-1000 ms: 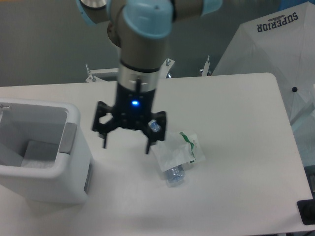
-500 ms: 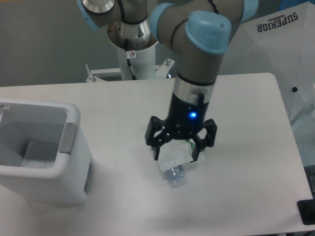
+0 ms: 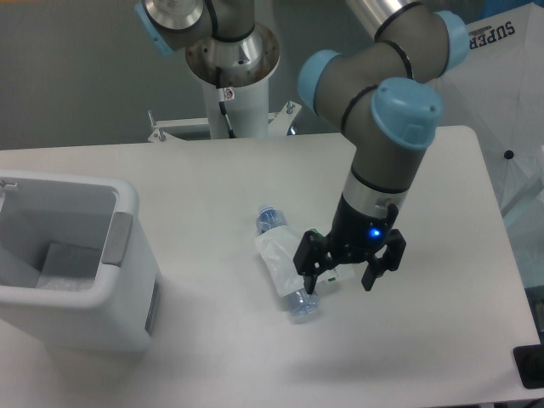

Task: Open the trash can
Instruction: 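Move the gripper back over the white bag on the bottle, then lower the gripper and pinch the white bag off the bottle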

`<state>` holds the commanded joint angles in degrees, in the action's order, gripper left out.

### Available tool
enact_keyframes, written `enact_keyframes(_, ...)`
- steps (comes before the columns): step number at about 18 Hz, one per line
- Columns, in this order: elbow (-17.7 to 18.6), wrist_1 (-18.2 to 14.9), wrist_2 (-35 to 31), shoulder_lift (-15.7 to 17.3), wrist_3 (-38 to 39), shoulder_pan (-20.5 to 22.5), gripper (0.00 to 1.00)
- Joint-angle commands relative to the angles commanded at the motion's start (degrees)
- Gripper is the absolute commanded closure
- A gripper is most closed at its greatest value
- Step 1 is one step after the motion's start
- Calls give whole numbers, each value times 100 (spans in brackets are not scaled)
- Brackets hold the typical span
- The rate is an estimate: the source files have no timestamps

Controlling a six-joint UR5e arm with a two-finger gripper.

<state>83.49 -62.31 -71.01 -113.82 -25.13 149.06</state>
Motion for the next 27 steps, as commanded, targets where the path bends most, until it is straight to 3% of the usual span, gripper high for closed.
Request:
enact_keyframes(4, 220, 0, -124, -79, -712, 141, 0)
enact_keyframes(8, 317, -26, -194, -123, -845, 203, 0)
enact_keyframes(12, 703, 9, -1072, -114, -950, 141, 0)
enact_keyframes(17, 730, -44, -1073, -176, -1038, -17, 0)
enact_keyframes(27, 1117, -53, -1135, -158, -977, -404, 0)
